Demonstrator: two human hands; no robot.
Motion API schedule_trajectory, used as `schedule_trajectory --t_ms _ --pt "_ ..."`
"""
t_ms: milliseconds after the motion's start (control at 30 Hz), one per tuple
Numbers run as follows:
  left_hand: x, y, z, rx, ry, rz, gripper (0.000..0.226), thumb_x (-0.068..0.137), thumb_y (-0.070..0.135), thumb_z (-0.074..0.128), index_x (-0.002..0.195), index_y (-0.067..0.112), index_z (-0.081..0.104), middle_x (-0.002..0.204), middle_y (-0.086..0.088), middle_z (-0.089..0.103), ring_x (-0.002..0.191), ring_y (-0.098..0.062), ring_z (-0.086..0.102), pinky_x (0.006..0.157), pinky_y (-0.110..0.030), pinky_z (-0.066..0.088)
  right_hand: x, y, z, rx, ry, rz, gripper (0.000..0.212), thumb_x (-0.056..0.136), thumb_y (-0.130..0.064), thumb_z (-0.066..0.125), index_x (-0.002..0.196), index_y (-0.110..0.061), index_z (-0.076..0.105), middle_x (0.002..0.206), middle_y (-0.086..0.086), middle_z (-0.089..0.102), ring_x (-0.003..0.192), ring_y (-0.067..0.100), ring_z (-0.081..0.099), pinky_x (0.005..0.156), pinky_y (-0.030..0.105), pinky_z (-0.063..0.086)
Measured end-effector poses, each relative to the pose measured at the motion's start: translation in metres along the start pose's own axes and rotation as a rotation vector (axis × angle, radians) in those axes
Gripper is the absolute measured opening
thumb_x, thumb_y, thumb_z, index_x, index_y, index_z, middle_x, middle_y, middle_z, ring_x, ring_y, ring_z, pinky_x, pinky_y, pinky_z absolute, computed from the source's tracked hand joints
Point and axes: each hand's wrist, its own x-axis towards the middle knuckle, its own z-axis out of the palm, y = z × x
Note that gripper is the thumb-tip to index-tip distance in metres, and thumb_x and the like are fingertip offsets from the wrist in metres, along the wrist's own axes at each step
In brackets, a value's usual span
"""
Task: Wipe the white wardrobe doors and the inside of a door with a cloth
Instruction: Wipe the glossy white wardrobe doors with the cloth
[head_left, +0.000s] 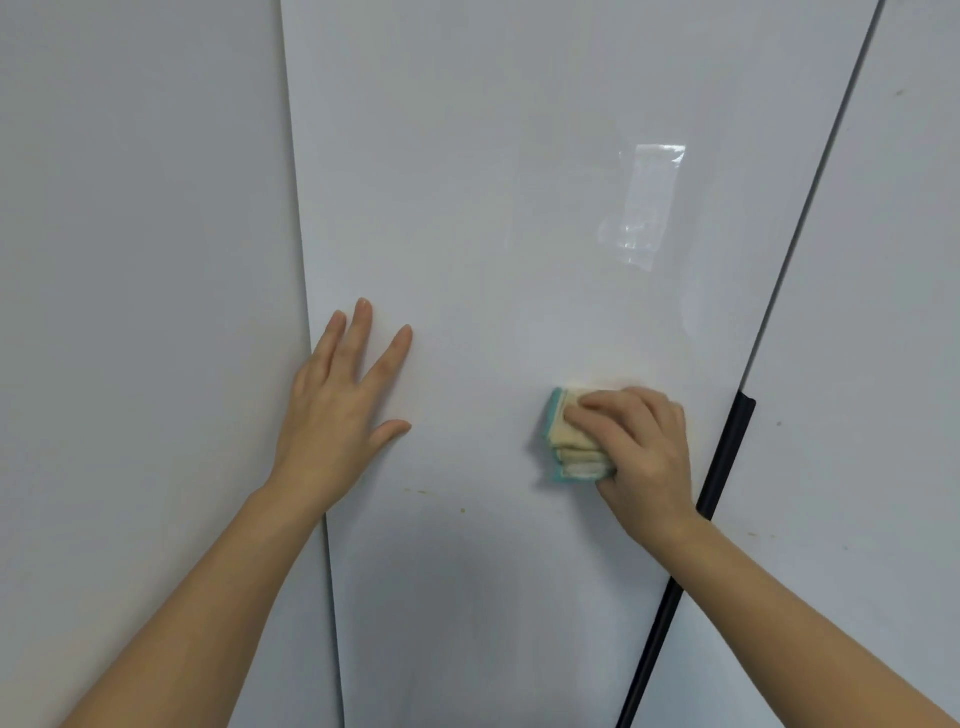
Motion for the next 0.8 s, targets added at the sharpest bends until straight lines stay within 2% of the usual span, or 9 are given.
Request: schedule_trajectory --t_ms 133,267,333,400,533,600,633,700,800 --pt "0.001 -0.004 0.001 -0.013 0.013 0.021 0.098 0.076 0.033 0.080 0.154 0.031 0.022 0.164 -0.008 0.006 0.150 -0.033 0.009 0.111 -0.053 0.031 -0.044 -0.033 0.031 0.020 -0.110 -0.171 0.021 0.096 -0.007 0.050 0.098 -0.012 0.070 0.107 0.003 0.066 0.096 0.026 0.053 0.076 0.036 0.038" --pt "0.002 -0.010 -0.001 -0.017 0.015 0.047 0.093 0.078 0.031 0.079 0.154 0.032 0.025 0.164 -0.006 0.008 0.150 -0.034 0.006 0.114 -0.054 0.029 -0.075 -0.042 0.042 0.004 -0.309 -0.324 0.021 0.095 -0.006 0.052 0.095 -0.016 0.071 0.106 -0.001 0.067 0.096 0.022 0.058 0.075 0.033 0.041" --pt "0.002 -0.010 -0.001 -0.040 0.006 0.041 0.092 0.079 0.030 0.078 0.154 0.032 0.024 0.164 -0.005 0.007 0.151 -0.032 0.004 0.114 -0.052 0.030 -0.058 -0.040 0.038 0.011 -0.289 -0.300 0.027 0.097 -0.005 0.045 0.094 -0.014 0.070 0.105 0.001 0.067 0.095 0.025 0.059 0.073 0.034 0.042" --pt "0.002 -0.010 -0.001 -0.055 0.005 0.032 0.091 0.080 0.029 0.078 0.154 0.034 0.024 0.164 -0.003 0.006 0.151 -0.031 0.004 0.113 -0.050 0.032 -0.028 -0.038 0.032 0.018 -0.181 -0.227 0.029 0.095 -0.002 0.043 0.094 -0.011 0.071 0.102 0.004 0.068 0.094 0.027 0.056 0.072 0.035 0.039" --pt "0.003 -0.010 -0.001 -0.058 0.002 0.035 0.091 0.080 0.029 0.077 0.153 0.034 0.024 0.164 -0.003 0.008 0.151 -0.031 0.005 0.115 -0.048 0.029 0.014 -0.043 0.034 0.019 -0.034 -0.073 0.026 0.080 0.005 0.055 0.098 -0.010 0.067 0.101 0.006 0.068 0.094 0.028 0.052 0.074 0.035 0.037" --pt "0.003 -0.010 -0.002 -0.057 -0.002 0.039 0.089 0.081 0.029 0.077 0.153 0.032 0.025 0.164 -0.004 0.009 0.151 -0.032 0.006 0.116 -0.047 0.027 0.008 -0.053 0.042 0.008 -0.045 -0.087 0.024 0.092 -0.001 0.047 0.096 -0.009 0.069 0.101 0.007 0.069 0.093 0.028 0.052 0.073 0.035 0.038" --pt "0.003 -0.010 -0.003 -0.057 -0.004 0.041 0.088 0.082 0.029 0.076 0.153 0.032 0.025 0.164 -0.004 0.009 0.151 -0.032 0.006 0.116 -0.047 0.027 0.000 -0.060 0.046 0.007 -0.078 -0.117 0.030 0.097 -0.004 0.042 0.095 -0.009 0.071 0.100 0.006 0.069 0.093 0.028 0.052 0.072 0.035 0.039" --pt "0.002 -0.010 -0.005 -0.064 -0.011 0.040 0.086 0.084 0.029 0.073 0.154 0.032 0.023 0.164 -0.004 0.008 0.151 -0.031 0.005 0.115 -0.046 0.028 -0.015 -0.068 0.052 0.009 -0.156 -0.186 0.036 0.099 -0.006 0.038 0.092 -0.011 0.073 0.100 0.004 0.069 0.093 0.026 0.055 0.071 0.034 0.040" --pt "0.002 -0.011 -0.007 -0.087 -0.008 0.047 0.082 0.087 0.025 0.070 0.154 0.029 0.024 0.164 -0.002 0.008 0.151 -0.029 0.005 0.117 -0.044 0.025 -0.006 -0.069 0.050 0.026 -0.172 -0.202 0.040 0.098 -0.004 0.035 0.089 -0.011 0.073 0.098 0.002 0.069 0.089 0.026 0.060 0.069 0.034 0.040"
